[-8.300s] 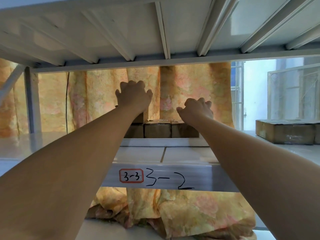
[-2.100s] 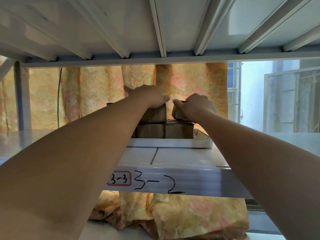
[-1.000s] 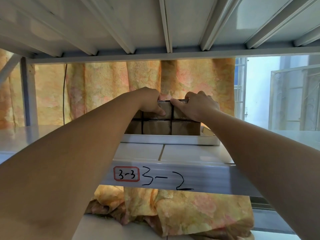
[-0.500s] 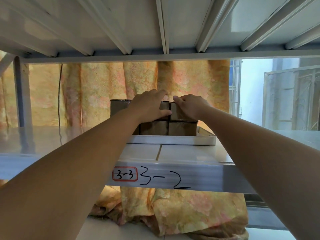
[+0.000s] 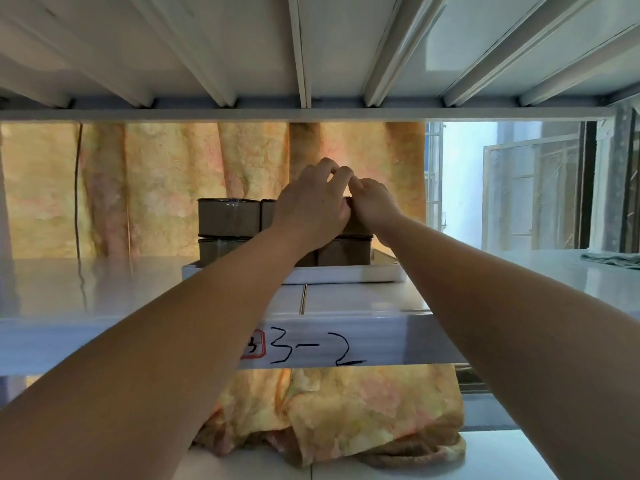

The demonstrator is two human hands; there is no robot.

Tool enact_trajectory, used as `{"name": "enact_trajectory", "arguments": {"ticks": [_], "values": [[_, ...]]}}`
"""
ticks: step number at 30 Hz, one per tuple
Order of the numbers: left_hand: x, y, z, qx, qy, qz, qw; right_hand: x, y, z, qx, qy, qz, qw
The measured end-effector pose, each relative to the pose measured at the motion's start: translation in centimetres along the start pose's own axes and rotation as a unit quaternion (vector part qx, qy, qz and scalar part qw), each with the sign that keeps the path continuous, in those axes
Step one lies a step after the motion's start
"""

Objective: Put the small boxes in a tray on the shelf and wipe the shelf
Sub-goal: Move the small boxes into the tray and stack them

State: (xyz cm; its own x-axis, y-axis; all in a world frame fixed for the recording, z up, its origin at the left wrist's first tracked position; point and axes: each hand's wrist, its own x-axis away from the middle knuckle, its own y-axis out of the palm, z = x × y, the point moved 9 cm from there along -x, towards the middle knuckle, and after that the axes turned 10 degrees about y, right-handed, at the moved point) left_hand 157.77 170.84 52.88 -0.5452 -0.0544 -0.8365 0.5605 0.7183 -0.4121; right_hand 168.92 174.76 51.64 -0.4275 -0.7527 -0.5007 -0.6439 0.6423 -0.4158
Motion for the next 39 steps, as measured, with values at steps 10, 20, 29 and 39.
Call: {"name": "enact_trajectory", "arguments": {"ticks": [10,20,29,39], "values": [[0.5,1.7,2.0,0.095,0.034,-0.087,0.991,1.2,-2.5,3.1,0.050,0.058,0.096,0.992],[-2.4,3.4,6.6,0.150,-0.024,-0.134,0.979,2.5,-7.6,5.4,0.222,0.046,0.101,0.969],[-7.2,7.0,15.7,0.168,-0.089,-0.150,0.970,1.5,-17.4,13.5,0.302,0.034,0.045,0.952],[-11.4,10.7,25.3,0.175,-0.059,-0.182,0.966,0.5,-26.5,23.5,0.345,0.077,0.005,0.935]]}}
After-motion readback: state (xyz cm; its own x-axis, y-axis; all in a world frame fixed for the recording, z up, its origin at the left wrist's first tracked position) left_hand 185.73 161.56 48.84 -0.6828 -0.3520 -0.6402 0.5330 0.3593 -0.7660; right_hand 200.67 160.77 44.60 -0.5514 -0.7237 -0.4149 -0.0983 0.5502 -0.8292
